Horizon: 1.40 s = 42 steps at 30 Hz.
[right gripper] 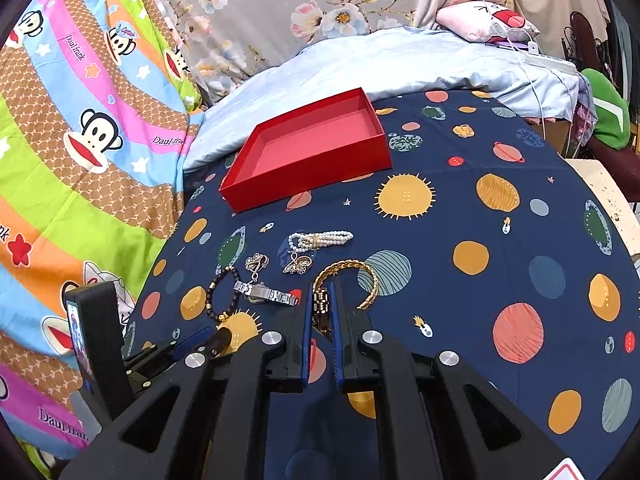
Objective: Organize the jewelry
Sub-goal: 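Carry watch and ring into the red tray and open both grippers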
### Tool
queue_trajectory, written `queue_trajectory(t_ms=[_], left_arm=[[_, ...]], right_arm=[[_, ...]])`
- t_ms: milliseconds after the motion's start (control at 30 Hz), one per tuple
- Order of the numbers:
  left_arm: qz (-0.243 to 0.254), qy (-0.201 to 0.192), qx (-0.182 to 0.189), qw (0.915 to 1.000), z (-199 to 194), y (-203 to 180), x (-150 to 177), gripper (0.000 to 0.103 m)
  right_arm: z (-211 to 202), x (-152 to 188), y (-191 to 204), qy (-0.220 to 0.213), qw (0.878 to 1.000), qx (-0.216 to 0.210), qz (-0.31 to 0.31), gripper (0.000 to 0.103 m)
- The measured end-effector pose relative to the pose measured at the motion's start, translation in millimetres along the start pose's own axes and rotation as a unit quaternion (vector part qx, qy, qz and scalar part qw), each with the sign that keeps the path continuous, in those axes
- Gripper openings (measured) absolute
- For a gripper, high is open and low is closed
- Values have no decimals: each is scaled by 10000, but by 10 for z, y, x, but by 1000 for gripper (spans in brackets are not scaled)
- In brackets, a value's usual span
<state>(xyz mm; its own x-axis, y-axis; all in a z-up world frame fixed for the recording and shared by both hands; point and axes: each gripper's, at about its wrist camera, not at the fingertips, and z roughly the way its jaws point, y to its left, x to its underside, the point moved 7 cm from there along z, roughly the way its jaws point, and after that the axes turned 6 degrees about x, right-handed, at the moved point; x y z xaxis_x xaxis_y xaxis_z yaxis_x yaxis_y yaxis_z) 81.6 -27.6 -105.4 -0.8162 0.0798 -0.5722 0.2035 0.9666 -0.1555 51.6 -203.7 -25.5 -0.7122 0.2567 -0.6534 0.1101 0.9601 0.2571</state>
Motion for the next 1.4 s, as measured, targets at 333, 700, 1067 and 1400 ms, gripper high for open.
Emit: queue_trajectory(t_ms=[333,700,1067,1400], left_arm=[[-43,-55,262,9996,-163,-90,-26,19],[75,-555,445,9974,-448,-121,-755,19],[303,-1050,317,9935,-7,-26,-2383,19],[292,-486,329,9978,1090,19,-3338,19]], right_arm=[[-27,-47,-2,-69,10000,2,-53,8],[25,-600,112,-310,9988,-313,-215,8],[825,-2048,489,-506,9946,-570,-708,8],[1961,-2835,491,-152,9957,-427,-808,8]])
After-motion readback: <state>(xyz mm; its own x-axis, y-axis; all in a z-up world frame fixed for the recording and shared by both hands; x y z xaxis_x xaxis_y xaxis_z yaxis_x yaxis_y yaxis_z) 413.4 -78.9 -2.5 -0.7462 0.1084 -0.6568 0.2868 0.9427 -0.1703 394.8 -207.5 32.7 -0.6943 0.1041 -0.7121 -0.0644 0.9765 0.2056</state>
